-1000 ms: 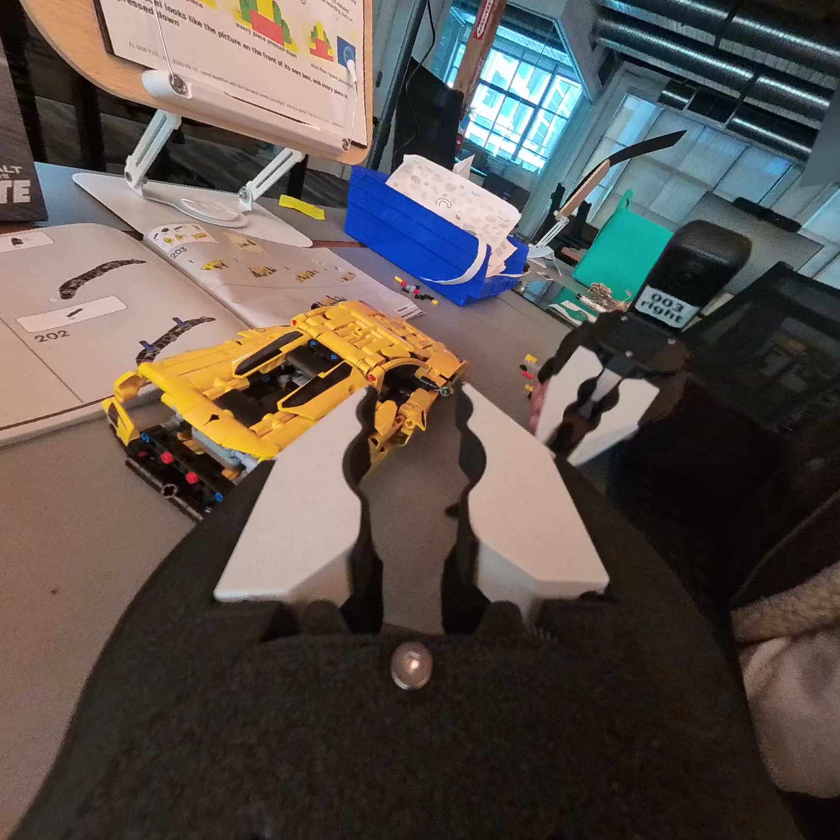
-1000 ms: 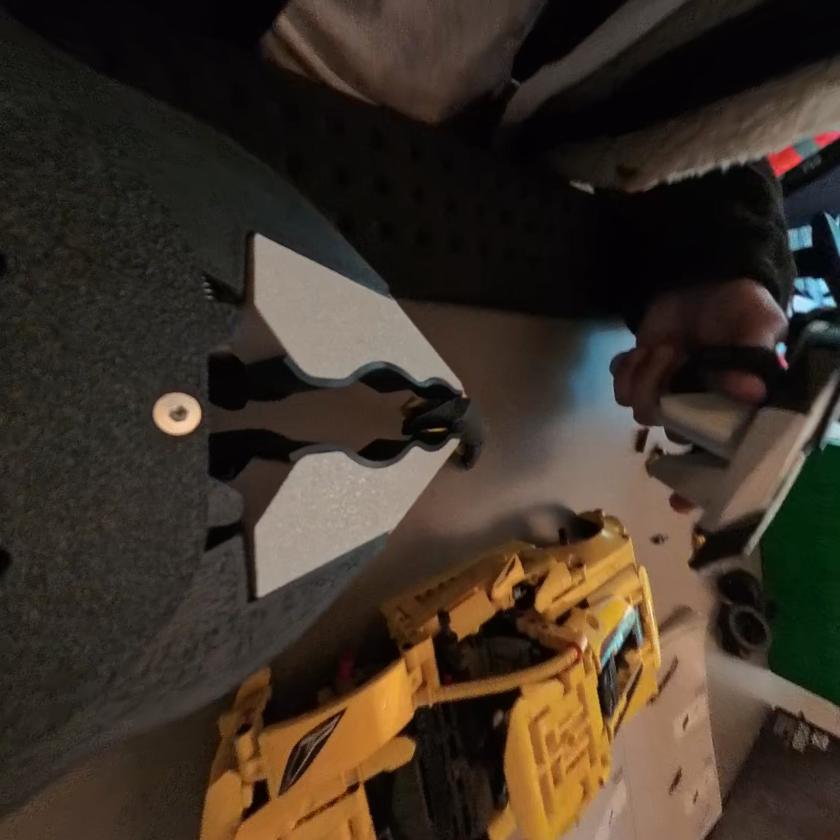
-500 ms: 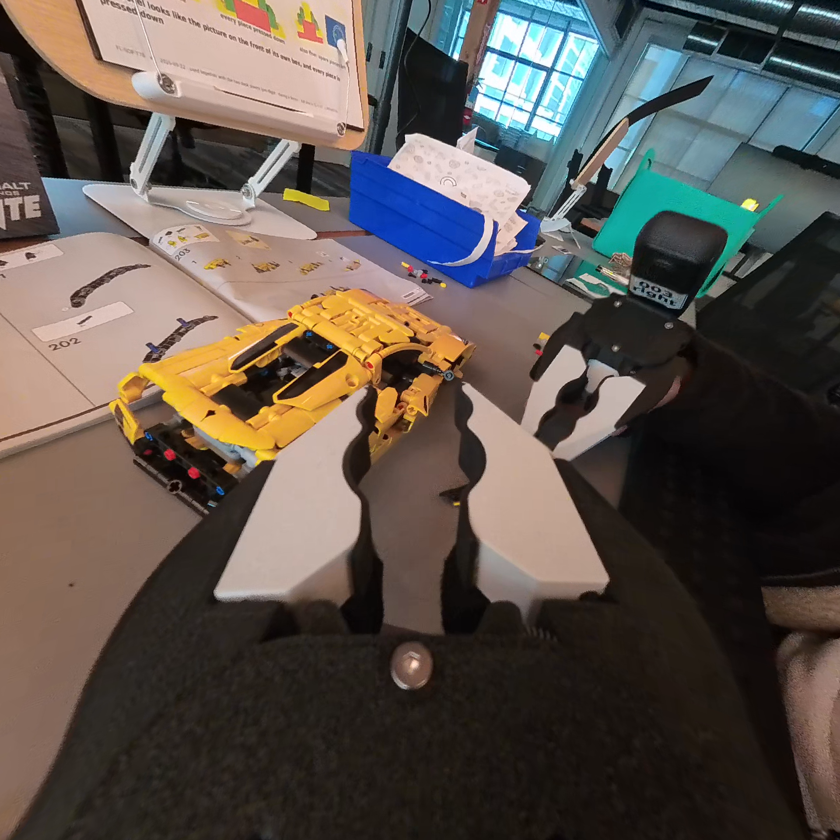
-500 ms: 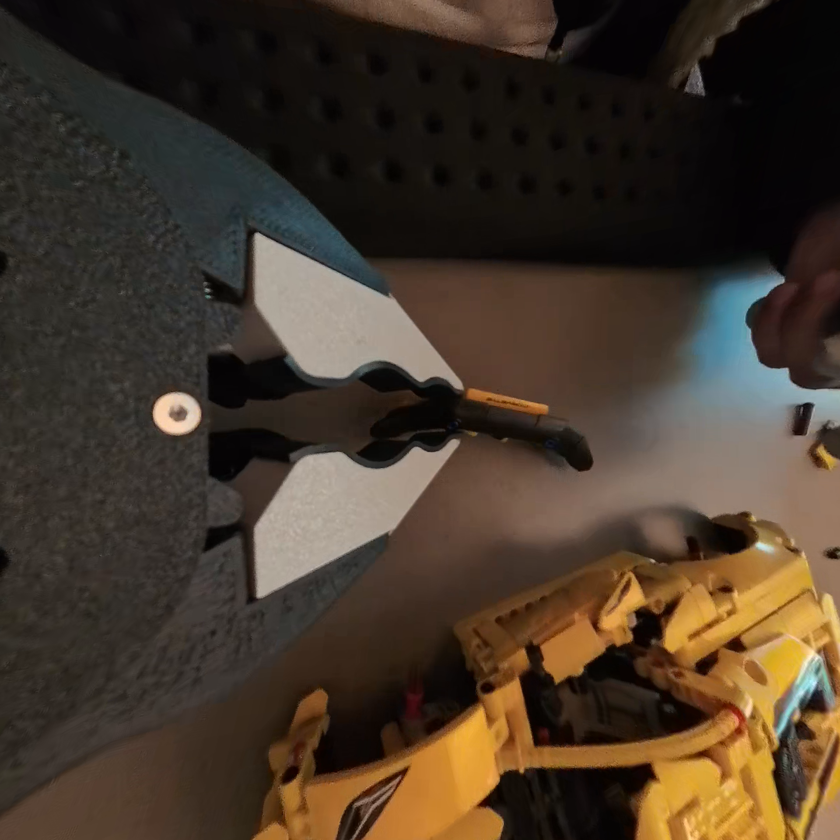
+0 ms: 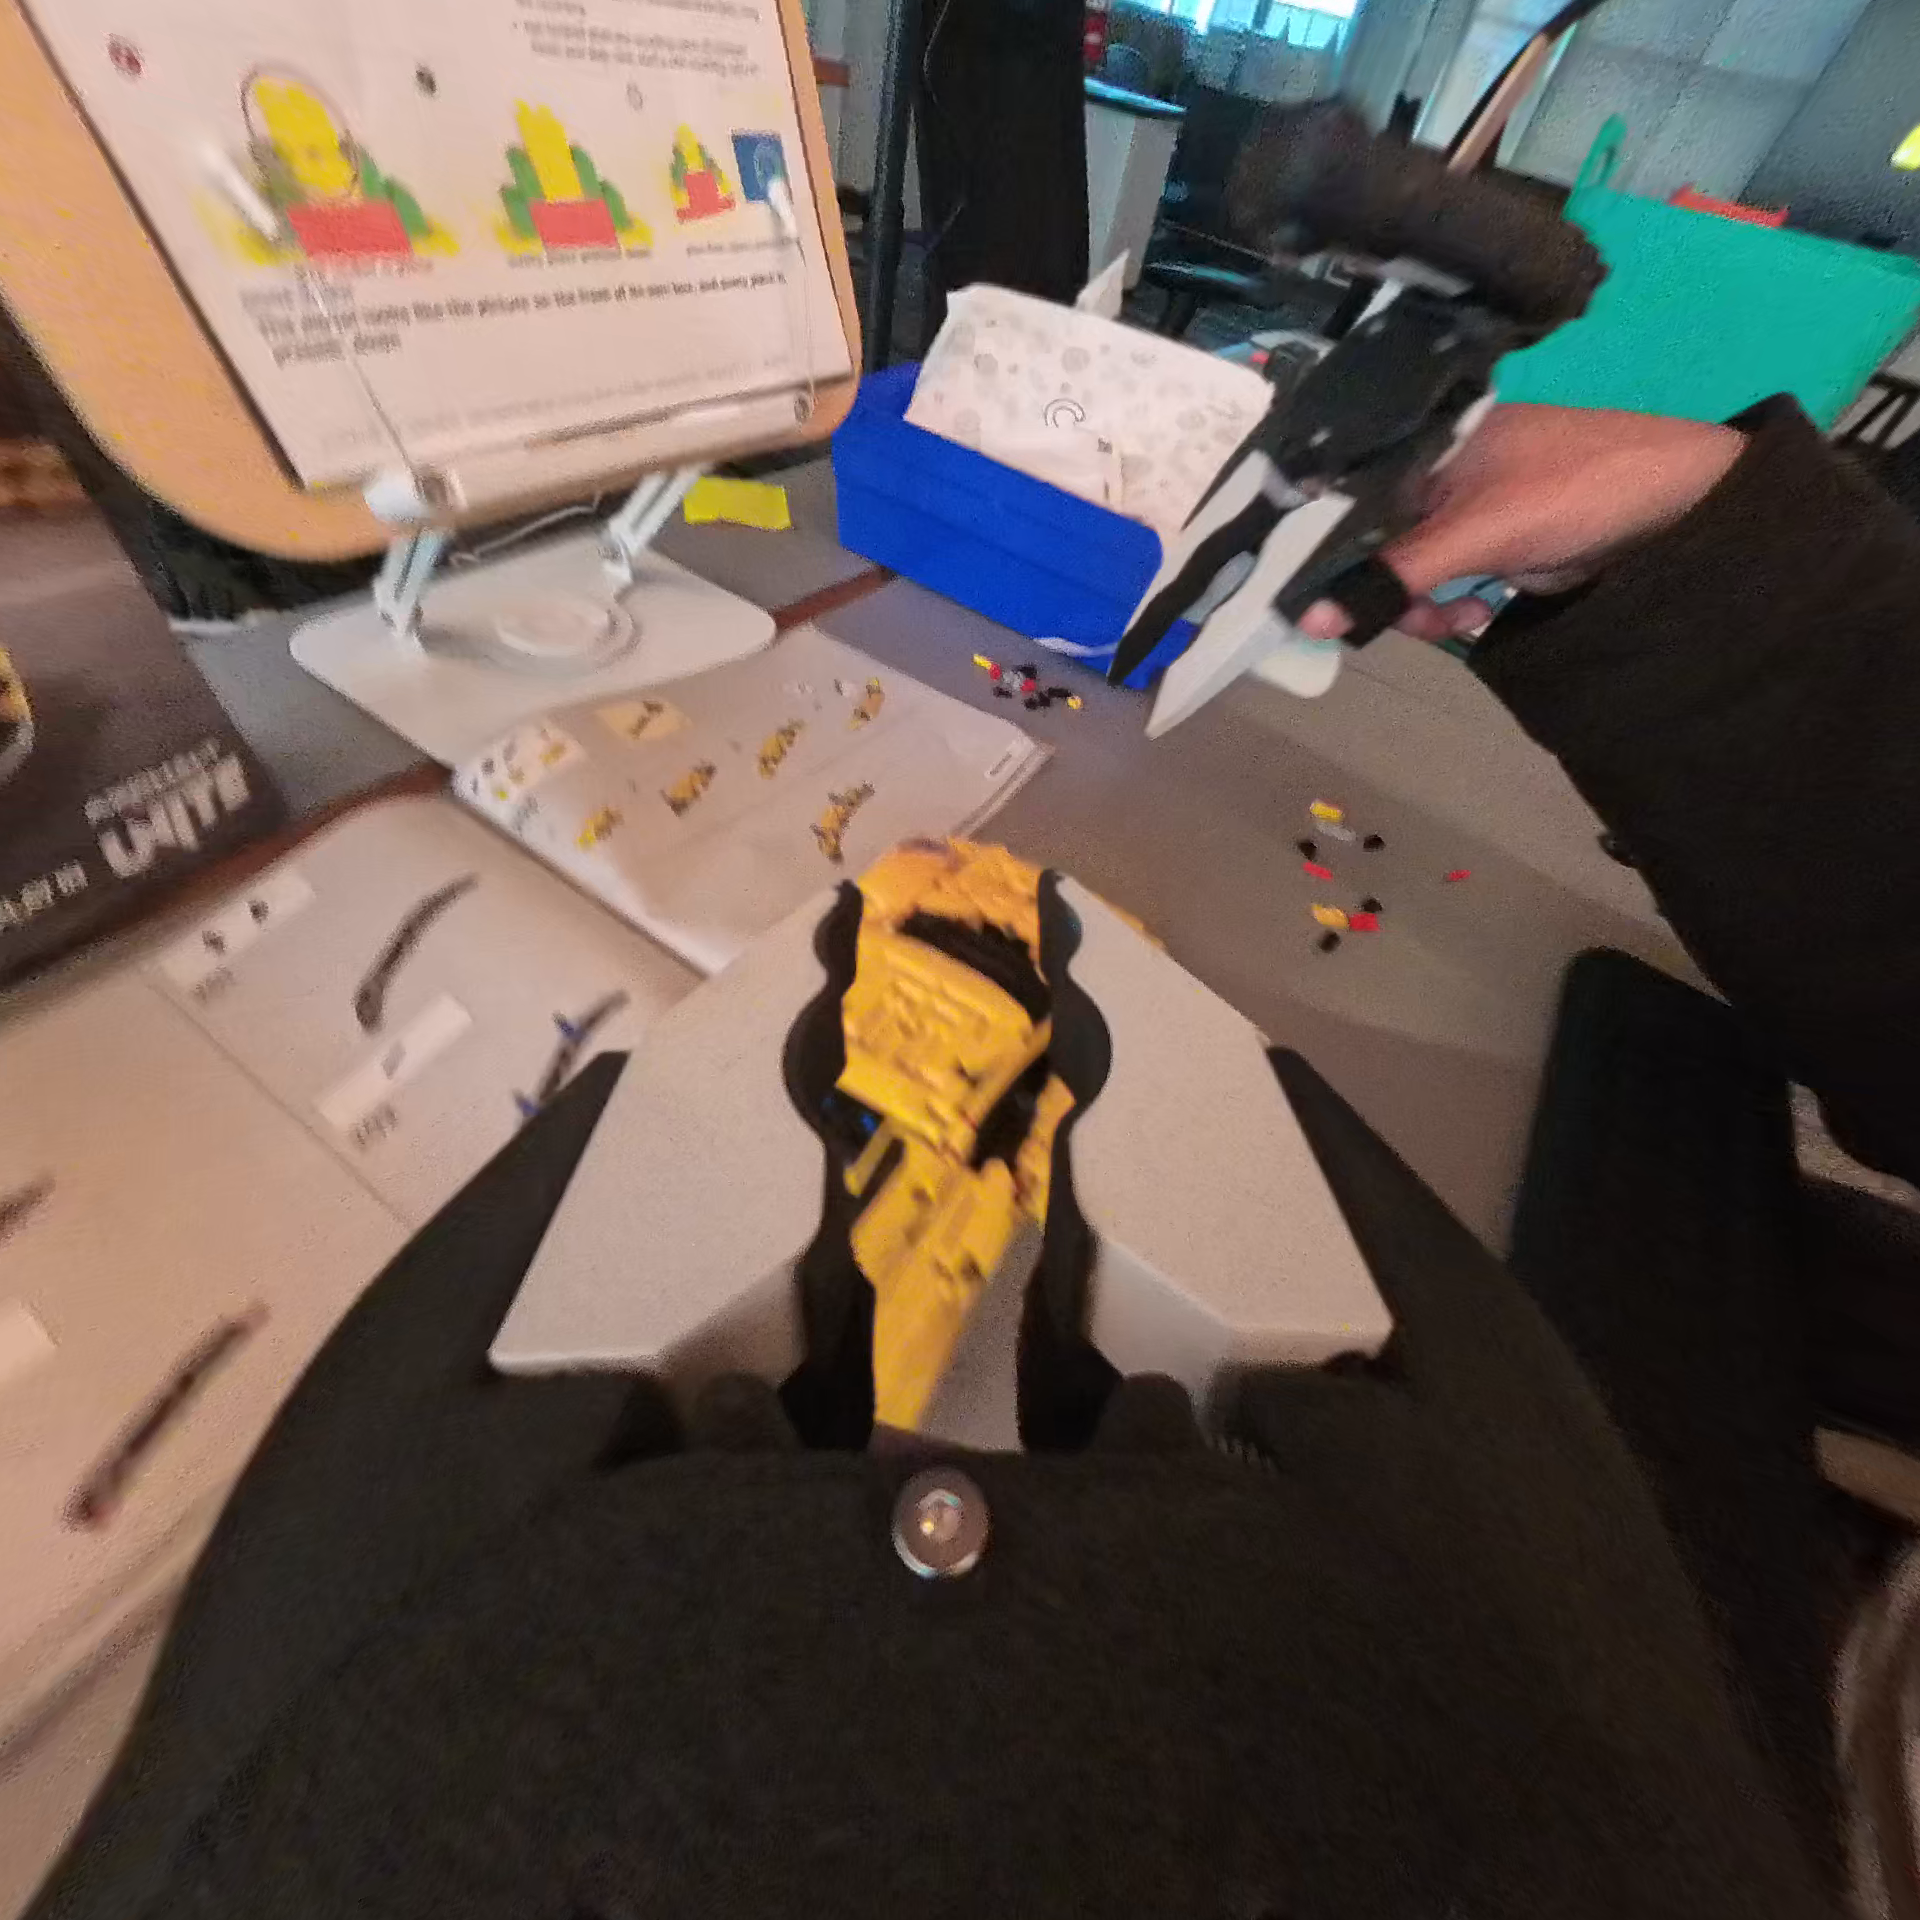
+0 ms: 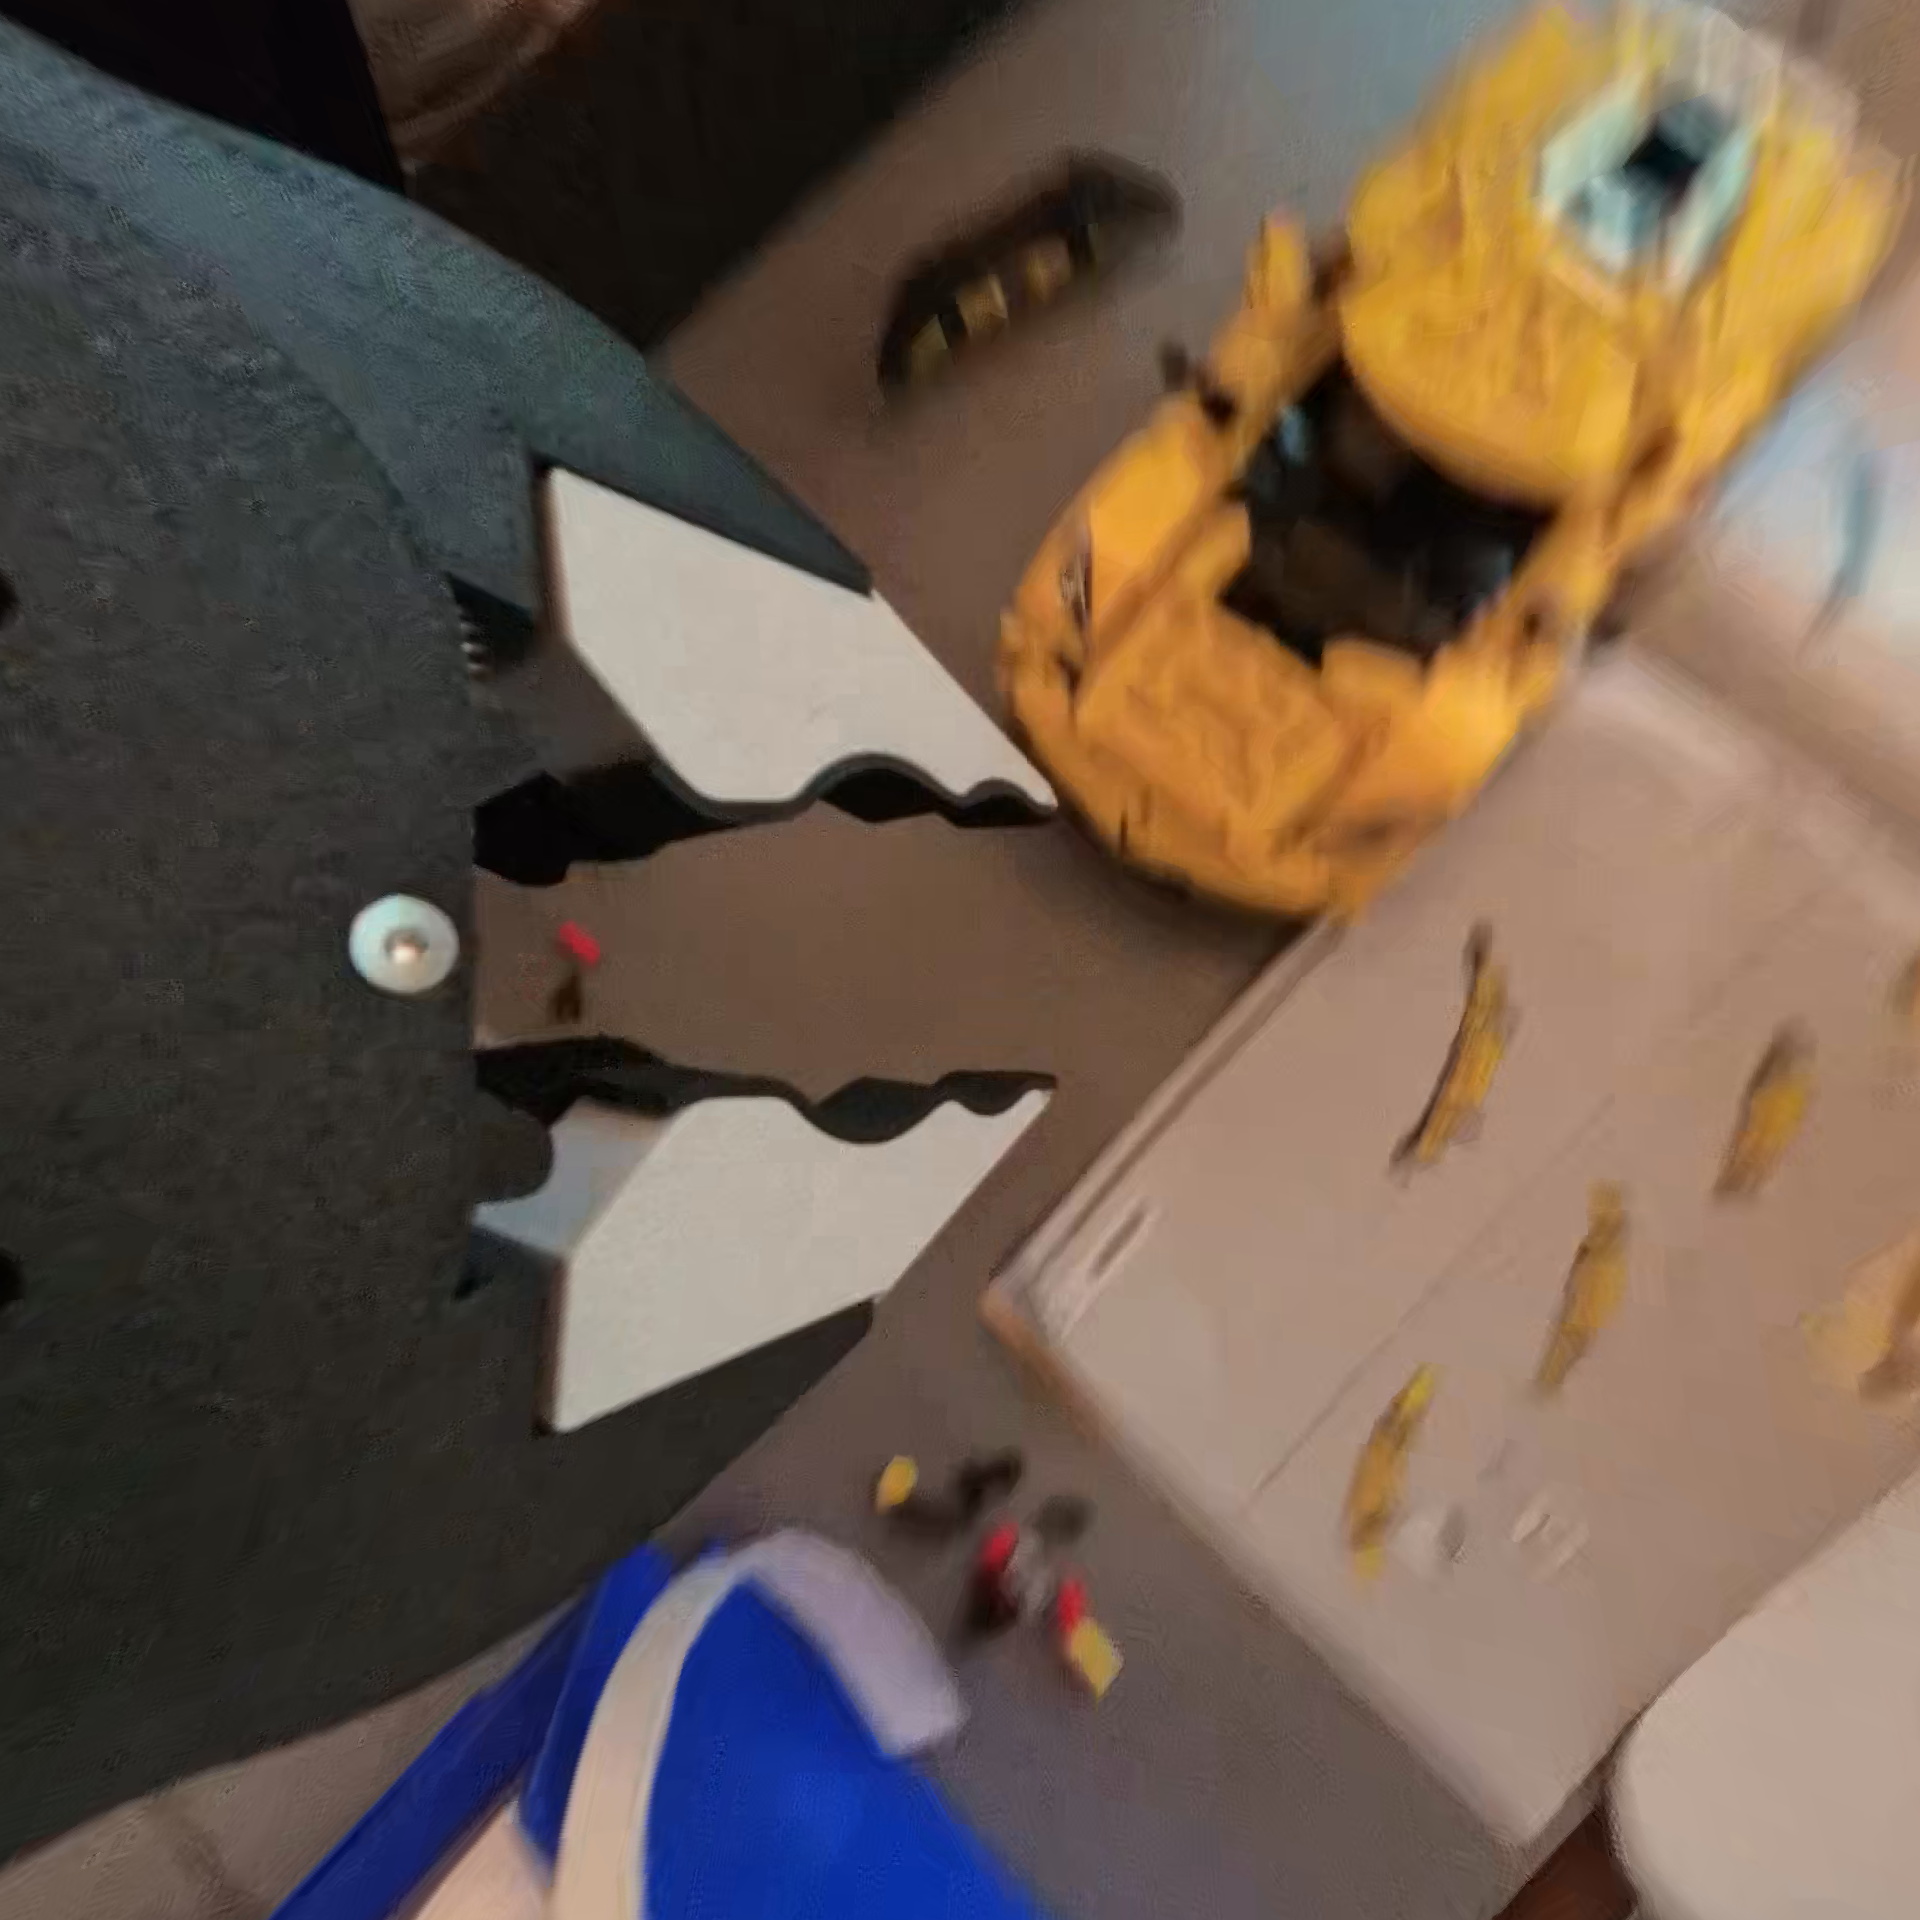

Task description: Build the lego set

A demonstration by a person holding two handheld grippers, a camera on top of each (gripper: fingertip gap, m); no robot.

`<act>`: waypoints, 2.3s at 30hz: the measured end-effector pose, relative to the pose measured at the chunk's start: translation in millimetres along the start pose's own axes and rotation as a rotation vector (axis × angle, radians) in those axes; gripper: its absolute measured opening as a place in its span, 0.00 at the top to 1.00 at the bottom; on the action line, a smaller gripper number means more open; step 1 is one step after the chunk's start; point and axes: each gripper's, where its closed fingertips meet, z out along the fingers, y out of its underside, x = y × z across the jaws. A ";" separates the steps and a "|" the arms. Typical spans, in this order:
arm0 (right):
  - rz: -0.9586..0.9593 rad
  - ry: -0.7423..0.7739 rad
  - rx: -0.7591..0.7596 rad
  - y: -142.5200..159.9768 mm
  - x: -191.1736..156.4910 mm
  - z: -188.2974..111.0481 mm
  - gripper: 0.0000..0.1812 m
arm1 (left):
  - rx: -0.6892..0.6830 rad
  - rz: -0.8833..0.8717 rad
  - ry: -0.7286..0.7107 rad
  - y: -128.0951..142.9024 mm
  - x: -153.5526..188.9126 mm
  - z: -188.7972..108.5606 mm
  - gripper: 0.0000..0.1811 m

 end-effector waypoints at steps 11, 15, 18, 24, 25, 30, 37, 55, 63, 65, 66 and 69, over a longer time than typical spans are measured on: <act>0.503 -0.003 -0.031 26.2 88.9 67.8 0.75 | 0.050 -0.192 -0.147 19.4 -99.9 42.7 0.81; 0.461 0.012 -0.065 29.6 86.7 69.2 0.78 | 0.106 -0.196 -0.128 8.4 -94.2 38.2 0.81; 0.469 -0.031 -0.052 27.9 81.9 68.9 0.79 | 0.083 -0.170 -0.129 15.6 -90.5 44.1 0.81; 0.470 -0.045 -0.015 24.9 81.5 60.9 0.82 | 0.046 -0.191 -0.127 28.5 -95.9 49.7 0.81; 0.474 -0.038 -0.007 24.4 83.2 59.0 0.82 | 0.048 -0.200 -0.123 28.7 -96.1 49.6 0.81; 0.485 -0.040 0.034 20.1 85.9 54.1 0.85 | 0.045 -0.198 -0.125 29.7 -95.7 50.1 0.81; 0.479 -0.067 0.052 13.3 82.2 59.4 0.90 | 0.029 -0.187 -0.117 33.1 -92.5 54.1 0.81; 0.526 -0.254 0.210 -17.7 64.2 55.8 0.91 | 0.003 -0.181 -0.111 39.6 -90.5 58.9 0.81; 0.373 -0.128 0.189 -31.9 54.2 55.6 1.00 | -0.051 -0.161 -0.217 51.1 -107.2 56.5 0.81; 0.176 -0.098 0.163 -44.3 28.6 54.8 1.00 | -0.053 -0.184 -0.202 52.6 -108.2 56.6 0.79; 0.078 -0.088 0.156 -51.3 13.2 55.8 1.00 | -0.042 -0.213 -0.181 51.3 -106.7 57.0 0.79; -0.167 -0.080 0.173 -77.2 -37.3 65.4 1.00 | 0.005 -0.274 -0.112 41.1 -97.3 57.0 0.77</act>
